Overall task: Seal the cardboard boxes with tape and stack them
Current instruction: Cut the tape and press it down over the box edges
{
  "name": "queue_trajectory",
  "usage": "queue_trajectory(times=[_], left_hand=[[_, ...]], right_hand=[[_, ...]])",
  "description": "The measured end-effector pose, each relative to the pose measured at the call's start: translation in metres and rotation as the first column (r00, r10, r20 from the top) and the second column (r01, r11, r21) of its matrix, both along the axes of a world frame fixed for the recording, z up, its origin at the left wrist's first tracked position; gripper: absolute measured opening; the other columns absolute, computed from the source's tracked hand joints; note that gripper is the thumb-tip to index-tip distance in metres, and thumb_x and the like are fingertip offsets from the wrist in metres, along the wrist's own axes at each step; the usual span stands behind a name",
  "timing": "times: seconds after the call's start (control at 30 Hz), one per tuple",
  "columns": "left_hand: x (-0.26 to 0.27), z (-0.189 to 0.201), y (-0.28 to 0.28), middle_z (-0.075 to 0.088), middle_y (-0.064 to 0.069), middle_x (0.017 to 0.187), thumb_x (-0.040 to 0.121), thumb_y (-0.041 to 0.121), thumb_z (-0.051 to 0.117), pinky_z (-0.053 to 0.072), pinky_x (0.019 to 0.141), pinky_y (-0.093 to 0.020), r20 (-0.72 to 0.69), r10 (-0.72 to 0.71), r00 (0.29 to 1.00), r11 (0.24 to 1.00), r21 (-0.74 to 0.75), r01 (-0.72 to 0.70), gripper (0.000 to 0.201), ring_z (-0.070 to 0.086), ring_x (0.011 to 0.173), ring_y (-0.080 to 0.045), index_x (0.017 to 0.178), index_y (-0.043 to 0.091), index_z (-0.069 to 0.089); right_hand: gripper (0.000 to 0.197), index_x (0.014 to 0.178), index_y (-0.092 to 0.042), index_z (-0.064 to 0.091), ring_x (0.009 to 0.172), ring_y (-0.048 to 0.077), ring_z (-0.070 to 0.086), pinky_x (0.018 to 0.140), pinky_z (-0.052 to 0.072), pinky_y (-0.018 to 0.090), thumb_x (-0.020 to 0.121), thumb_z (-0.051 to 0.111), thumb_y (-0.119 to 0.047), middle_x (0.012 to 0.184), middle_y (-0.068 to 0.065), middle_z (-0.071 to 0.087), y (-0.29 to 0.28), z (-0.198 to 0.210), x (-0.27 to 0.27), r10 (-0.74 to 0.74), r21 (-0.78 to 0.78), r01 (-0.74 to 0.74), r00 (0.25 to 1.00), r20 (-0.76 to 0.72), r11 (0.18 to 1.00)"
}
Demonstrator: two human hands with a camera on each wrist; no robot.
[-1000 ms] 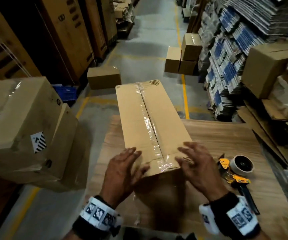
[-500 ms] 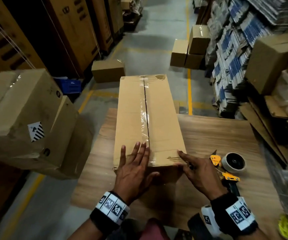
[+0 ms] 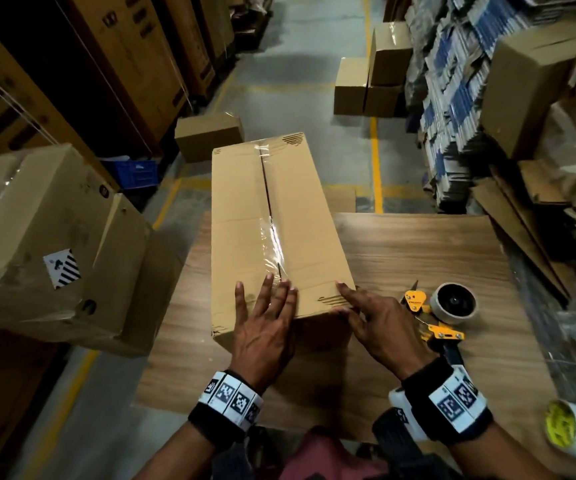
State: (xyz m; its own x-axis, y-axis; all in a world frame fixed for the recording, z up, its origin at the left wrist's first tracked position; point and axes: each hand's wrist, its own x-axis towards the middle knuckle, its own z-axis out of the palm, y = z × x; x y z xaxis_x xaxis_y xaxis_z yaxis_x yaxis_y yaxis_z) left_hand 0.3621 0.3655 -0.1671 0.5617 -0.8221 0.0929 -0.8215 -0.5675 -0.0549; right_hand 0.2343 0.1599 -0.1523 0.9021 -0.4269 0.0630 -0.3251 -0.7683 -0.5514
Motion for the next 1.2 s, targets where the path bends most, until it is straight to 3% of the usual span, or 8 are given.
queue_trajectory(times=[0.23,0.53,0.73,0.83,0.93,1.07,1.13,1.2], left_hand=[[-0.005,0.01,-0.009,0.04,-0.012,0.164,0.098,0.053,0.035,0.007,0.121,-0.074,0.0,0.002,1.0,1.0,0.013,-0.002,0.074,0.017,0.159,-0.036,0.157,0.008,0.041],[-0.011,0.01,-0.013,0.023,-0.01,0.171,0.098,0.082,0.019,-0.008,0.121,-0.073,-0.053,0.102,0.993,0.991,0.092,-0.097,0.096,0.005,0.161,-0.033,0.163,0.012,0.029],[-0.031,0.015,-0.034,0.04,-0.009,0.164,0.105,0.066,0.037,0.02,0.126,-0.056,-0.107,-0.142,0.984,0.97,-0.211,0.117,0.075,0.025,0.158,-0.025,0.158,0.013,0.042],[-0.042,0.019,-0.049,0.059,-0.006,0.149,0.104,0.049,0.056,0.047,0.109,-0.046,-0.153,-0.286,0.946,0.89,-0.409,0.202,0.055,0.054,0.138,-0.024,0.145,0.013,0.059],[-0.046,0.025,-0.061,0.069,-0.003,0.135,0.101,0.042,0.063,0.055,0.095,-0.043,-0.19,-0.311,0.931,0.847,-0.5,0.181,0.044,0.063,0.118,-0.022,0.133,0.012,0.069],[-0.037,0.028,-0.068,0.072,-0.001,0.128,0.098,0.034,0.071,0.056,0.091,-0.041,-0.241,-0.306,0.921,0.804,-0.583,0.114,0.037,0.066,0.111,-0.021,0.127,0.011,0.072],[-0.031,0.03,-0.067,0.072,0.001,0.127,0.096,0.03,0.074,0.056,0.091,-0.041,-0.256,-0.311,0.915,0.788,-0.608,0.098,0.036,0.066,0.111,-0.019,0.127,0.012,0.073],[-0.027,0.035,-0.065,0.072,0.002,0.128,0.094,0.028,0.076,0.056,0.092,-0.041,-0.287,-0.305,0.908,0.772,-0.632,0.06,0.038,0.066,0.113,-0.018,0.128,0.013,0.072]], right_hand=[[0.064,0.153,-0.041,0.044,0.1,0.014,0.07,0.081,0.059,0.036,0.094,0.057,-0.061,0.131,-0.006,0.07,-0.001,0.003,-0.012,0.023,0.085,-0.024,1.0,0.015,0.996],[0.065,0.149,-0.035,0.052,0.116,0.009,0.068,0.1,0.055,0.037,0.091,0.064,-0.061,0.13,0.0,0.071,-0.037,-0.045,-0.064,-0.255,0.329,0.247,0.967,-0.021,0.911],[0.053,0.137,-0.021,0.059,0.115,0.034,0.065,0.09,0.051,0.039,0.09,0.075,-0.04,0.121,0.011,0.071,-0.069,-0.099,-0.12,-0.457,0.173,0.499,0.858,-0.232,0.849],[0.052,0.128,-0.017,0.06,0.116,0.039,0.062,0.091,0.05,0.042,0.086,0.078,-0.041,0.122,0.016,0.069,-0.079,-0.127,-0.135,-0.512,0.172,0.59,0.786,-0.347,0.789],[0.053,0.128,-0.014,0.061,0.115,0.039,0.063,0.089,0.051,0.04,0.088,0.075,-0.046,0.123,0.018,0.067,-0.083,-0.14,-0.13,-0.495,0.161,0.614,0.742,-0.452,0.773],[0.045,0.102,-0.012,0.073,0.088,0.035,0.072,0.075,0.059,0.04,0.079,0.082,-0.05,0.094,0.014,0.076,-0.103,-0.148,-0.121,-0.538,0.352,0.773,0.625,-0.566,0.528],[0.036,0.104,-0.004,0.076,0.072,0.031,0.068,0.07,0.061,0.046,0.08,0.087,-0.028,0.082,0.016,0.075,-0.109,-0.15,-0.121,-0.514,0.598,0.737,0.662,-0.546,0.315],[0.028,0.11,0.008,0.069,0.062,0.027,0.057,0.056,0.051,0.036,0.087,0.079,-0.006,0.074,0.017,0.064,-0.106,-0.132,-0.122,-0.491,0.756,0.626,0.727,-0.48,0.188]])
